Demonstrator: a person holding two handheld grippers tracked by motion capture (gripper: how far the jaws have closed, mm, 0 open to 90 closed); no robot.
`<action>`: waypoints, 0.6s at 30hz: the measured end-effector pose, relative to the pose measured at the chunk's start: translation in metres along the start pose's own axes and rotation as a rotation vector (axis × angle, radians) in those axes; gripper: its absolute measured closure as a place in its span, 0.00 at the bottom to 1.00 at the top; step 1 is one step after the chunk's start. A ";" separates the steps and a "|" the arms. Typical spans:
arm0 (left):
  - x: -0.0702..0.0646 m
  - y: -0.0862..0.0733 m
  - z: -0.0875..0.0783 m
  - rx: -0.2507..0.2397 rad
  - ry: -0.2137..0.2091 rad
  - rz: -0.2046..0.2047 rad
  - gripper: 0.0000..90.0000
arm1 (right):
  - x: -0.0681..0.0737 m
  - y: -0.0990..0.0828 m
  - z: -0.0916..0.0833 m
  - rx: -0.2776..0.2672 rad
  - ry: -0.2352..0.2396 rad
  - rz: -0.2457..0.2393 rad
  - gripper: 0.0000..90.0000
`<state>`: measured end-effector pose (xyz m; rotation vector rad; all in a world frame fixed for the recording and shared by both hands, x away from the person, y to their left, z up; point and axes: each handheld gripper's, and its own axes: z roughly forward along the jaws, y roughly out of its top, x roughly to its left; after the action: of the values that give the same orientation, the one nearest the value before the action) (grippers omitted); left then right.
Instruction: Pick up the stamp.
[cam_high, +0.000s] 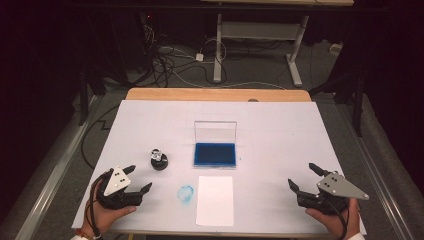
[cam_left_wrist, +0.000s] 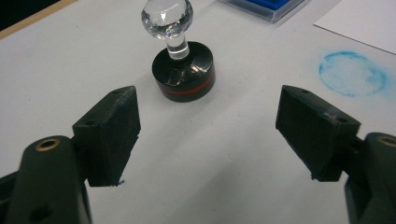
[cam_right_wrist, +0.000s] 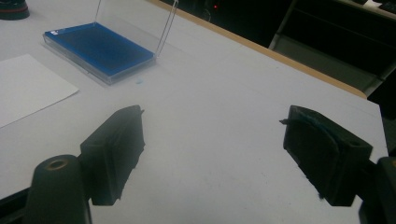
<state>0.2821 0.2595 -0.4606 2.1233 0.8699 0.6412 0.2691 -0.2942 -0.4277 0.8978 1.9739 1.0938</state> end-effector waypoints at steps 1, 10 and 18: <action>0.000 0.000 0.001 0.002 -0.001 -0.003 0.24 | 0.000 -0.001 0.000 0.003 -0.001 -0.002 0.23; 0.004 0.010 -0.001 0.043 -0.012 -0.013 0.24 | 0.000 -0.002 0.001 0.020 0.000 0.000 0.23; 0.019 0.034 -0.006 0.108 -0.031 -0.031 0.28 | 0.003 -0.002 0.001 0.027 0.008 -0.011 0.22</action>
<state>0.3037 0.2595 -0.4274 2.2055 0.9372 0.5550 0.2679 -0.2918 -0.4312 0.8977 2.0019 1.0681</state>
